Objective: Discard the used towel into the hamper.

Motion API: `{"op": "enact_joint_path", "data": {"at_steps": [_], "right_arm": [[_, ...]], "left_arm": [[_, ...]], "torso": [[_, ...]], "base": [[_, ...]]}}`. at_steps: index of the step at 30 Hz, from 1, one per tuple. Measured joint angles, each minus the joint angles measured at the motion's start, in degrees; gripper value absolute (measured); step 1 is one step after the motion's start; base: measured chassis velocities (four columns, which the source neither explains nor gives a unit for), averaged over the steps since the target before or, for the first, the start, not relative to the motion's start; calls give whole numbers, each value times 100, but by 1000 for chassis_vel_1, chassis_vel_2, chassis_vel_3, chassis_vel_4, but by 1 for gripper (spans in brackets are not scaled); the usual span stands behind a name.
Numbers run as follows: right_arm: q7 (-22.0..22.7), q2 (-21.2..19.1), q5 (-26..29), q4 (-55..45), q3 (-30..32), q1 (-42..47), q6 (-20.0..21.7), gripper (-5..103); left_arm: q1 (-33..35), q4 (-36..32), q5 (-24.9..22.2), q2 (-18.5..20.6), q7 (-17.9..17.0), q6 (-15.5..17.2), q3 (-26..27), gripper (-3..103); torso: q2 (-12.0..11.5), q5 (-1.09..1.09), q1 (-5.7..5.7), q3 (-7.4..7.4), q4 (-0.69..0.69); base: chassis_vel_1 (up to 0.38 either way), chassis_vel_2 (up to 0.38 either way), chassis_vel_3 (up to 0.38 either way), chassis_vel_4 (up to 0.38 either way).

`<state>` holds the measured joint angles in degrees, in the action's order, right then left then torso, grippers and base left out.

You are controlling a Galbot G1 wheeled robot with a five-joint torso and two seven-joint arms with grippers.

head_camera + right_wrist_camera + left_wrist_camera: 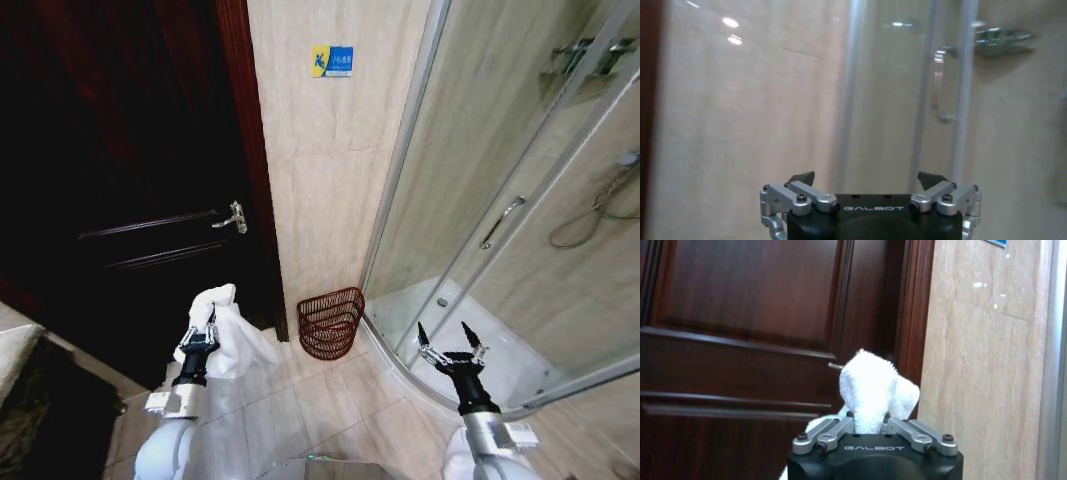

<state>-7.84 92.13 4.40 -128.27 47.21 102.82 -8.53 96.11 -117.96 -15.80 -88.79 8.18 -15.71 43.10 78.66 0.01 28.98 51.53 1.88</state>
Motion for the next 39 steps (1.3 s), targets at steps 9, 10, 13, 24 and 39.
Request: {"op": "enact_joint_path", "data": {"at_steps": [9, 10, 13, 24, 39], "right_arm": [[285, 9, 1, 322, 79, -160, 171, 100], [285, 9, 1, 322, 79, -160, 171, 100], [247, 7, -84, 546, -65, -335, 19, 100], [76, 4, -306, 805, -189, -849, 120, 100], [271, 1, -150, 829, -75, -730, -110, 100]], "left_arm": [[-360, 250, 366, -288, 109, -83, -35, 10], [-360, 250, 366, -288, 109, -83, -35, 10], [-495, 250, 350, -335, 142, -49, 73, 10], [-261, 65, 305, -346, 35, -44, 75, 10], [-248, 184, 432, -300, 28, -286, -10, 10]], "torso": [[-304, 0, -137, -165, 0], [-304, 0, -137, -165, 0], [-437, 1, -197, -238, 0], [-767, 0, -351, -415, 1], [-1199, 0, -545, -654, -1]], "base": [[0, 0, 0, 0], [0, 0, 0, 0], [0, 0, 0, 0], [0, 0, 0, 0], [0, 0, 0, 0]]}}
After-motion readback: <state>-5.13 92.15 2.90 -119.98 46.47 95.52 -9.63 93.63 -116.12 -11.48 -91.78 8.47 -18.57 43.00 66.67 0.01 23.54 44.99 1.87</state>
